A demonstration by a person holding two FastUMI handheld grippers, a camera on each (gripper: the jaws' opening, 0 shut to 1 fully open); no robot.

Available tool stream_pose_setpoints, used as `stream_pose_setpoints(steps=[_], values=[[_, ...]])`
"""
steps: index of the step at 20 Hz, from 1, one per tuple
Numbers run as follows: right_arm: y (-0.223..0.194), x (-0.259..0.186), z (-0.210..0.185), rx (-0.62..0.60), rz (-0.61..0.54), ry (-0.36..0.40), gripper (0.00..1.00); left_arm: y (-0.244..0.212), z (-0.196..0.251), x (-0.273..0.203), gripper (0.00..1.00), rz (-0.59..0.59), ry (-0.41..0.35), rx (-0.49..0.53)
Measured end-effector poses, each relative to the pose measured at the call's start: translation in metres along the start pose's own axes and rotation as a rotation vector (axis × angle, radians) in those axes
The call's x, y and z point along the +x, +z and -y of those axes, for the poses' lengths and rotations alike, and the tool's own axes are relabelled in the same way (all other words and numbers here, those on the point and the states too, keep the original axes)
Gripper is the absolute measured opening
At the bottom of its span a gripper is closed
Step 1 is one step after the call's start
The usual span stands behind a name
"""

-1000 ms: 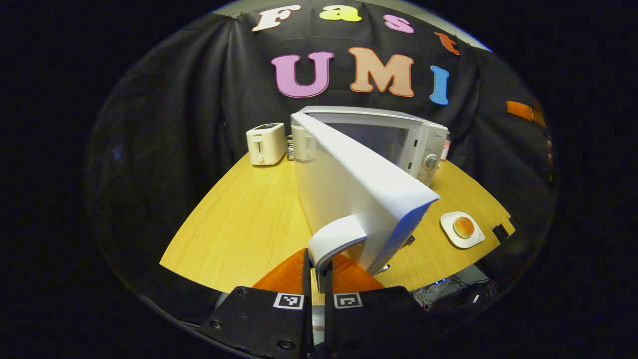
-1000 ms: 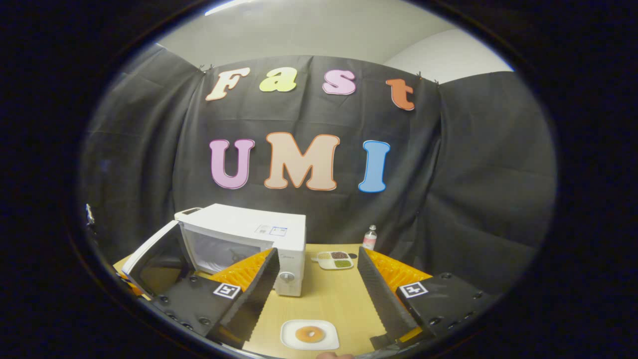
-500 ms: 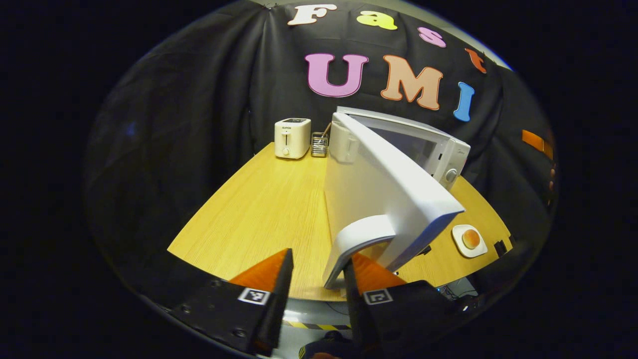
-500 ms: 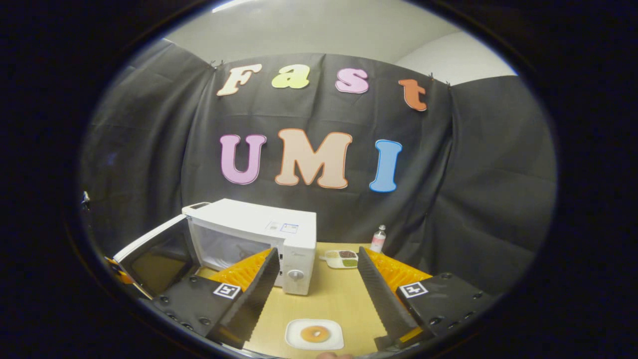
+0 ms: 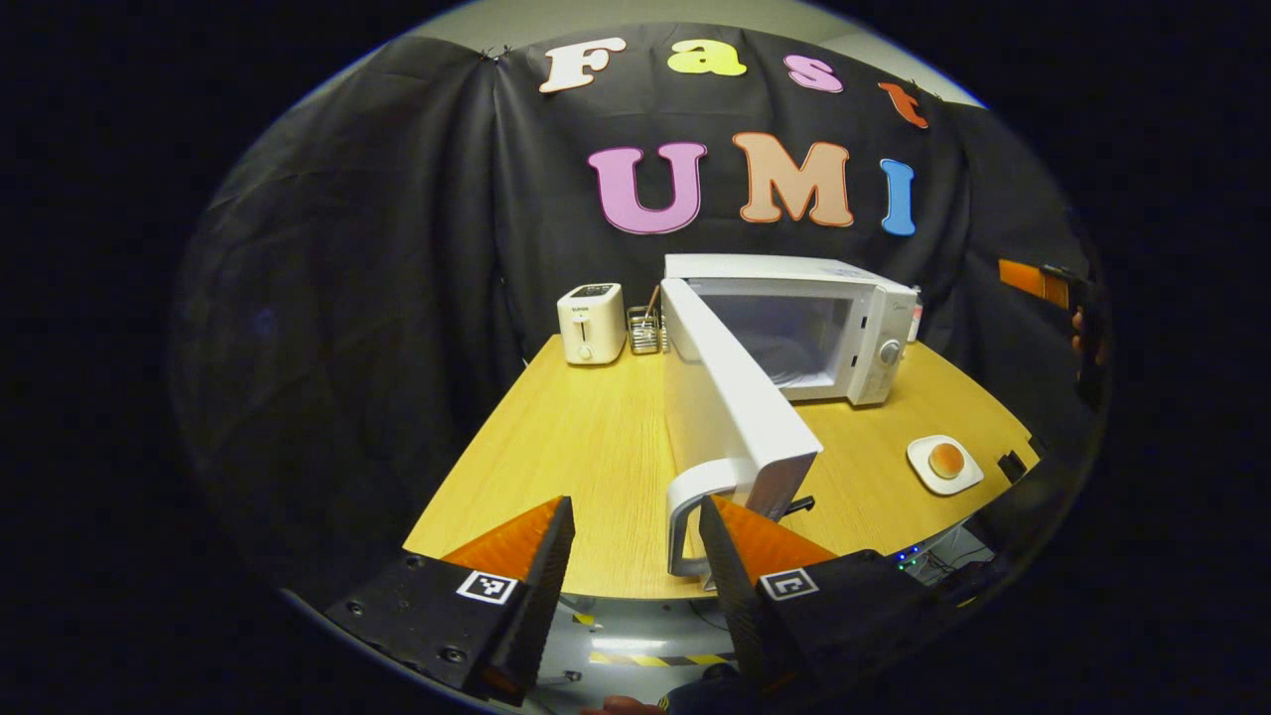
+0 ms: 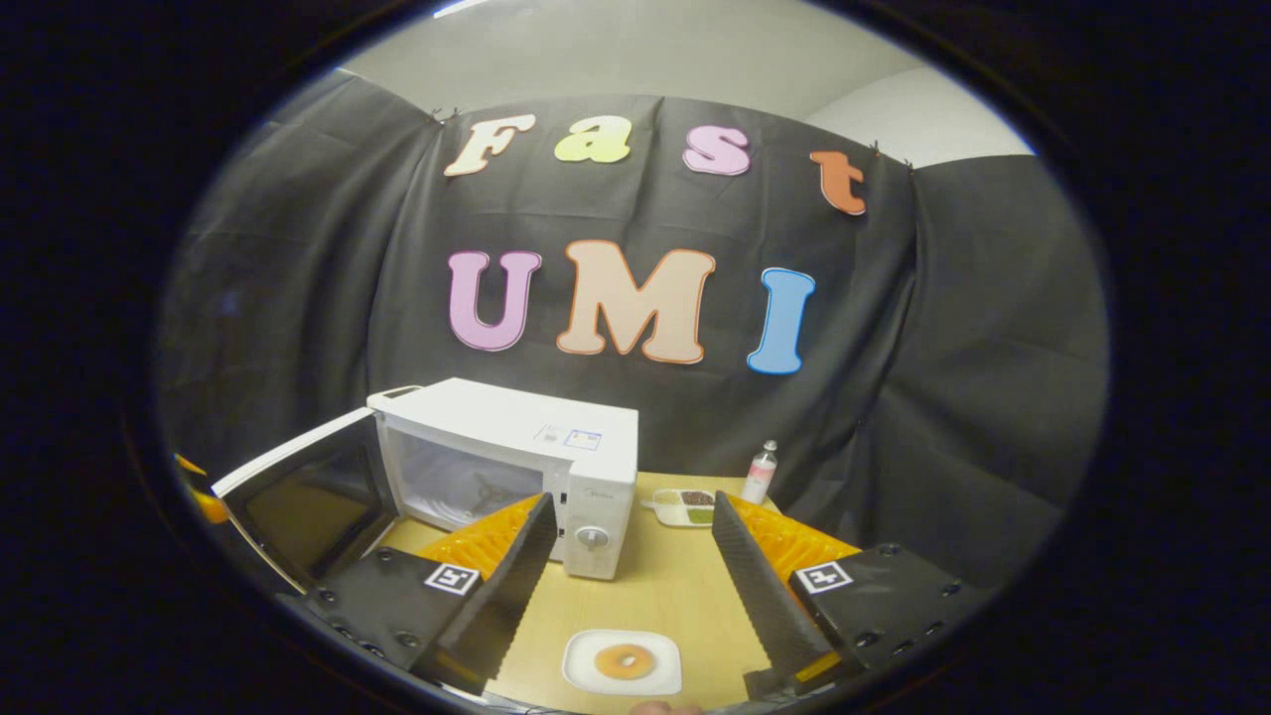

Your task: Open the microwave oven with the left hand, put the food in, and close the microwave oven.

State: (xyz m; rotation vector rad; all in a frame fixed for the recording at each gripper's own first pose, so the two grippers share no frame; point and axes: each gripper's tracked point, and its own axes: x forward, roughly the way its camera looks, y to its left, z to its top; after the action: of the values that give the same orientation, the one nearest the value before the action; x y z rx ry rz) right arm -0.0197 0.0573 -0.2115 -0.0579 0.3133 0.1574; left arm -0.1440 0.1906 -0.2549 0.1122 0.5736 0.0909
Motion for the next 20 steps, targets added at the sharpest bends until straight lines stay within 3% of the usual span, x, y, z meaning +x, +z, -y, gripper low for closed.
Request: stream_pose_setpoints(steps=[4,7,9,15,20], values=[[-0.037,0.012,-0.008,0.01,-0.048,0.03,0.99,0.098,0.004,-0.026,0.77,0.185,0.001,-0.011],[-0.077,0.021,-0.005,0.035,-0.119,0.034,0.98,0.166,0.006,-0.043,0.94,0.334,0.001,-0.067],[-0.108,0.027,0.0,0.061,-0.177,0.019,0.98,0.193,0.018,-0.054,0.96,0.393,-0.025,-0.146],[-0.196,0.036,-0.003,0.004,-0.328,0.025,1.0,0.211,0.086,-0.049,0.96,0.409,-0.157,-0.085],[-0.266,0.04,-0.001,0.026,-0.466,0.02,0.99,0.224,0.085,-0.043,0.96,0.426,-0.13,-0.074]])
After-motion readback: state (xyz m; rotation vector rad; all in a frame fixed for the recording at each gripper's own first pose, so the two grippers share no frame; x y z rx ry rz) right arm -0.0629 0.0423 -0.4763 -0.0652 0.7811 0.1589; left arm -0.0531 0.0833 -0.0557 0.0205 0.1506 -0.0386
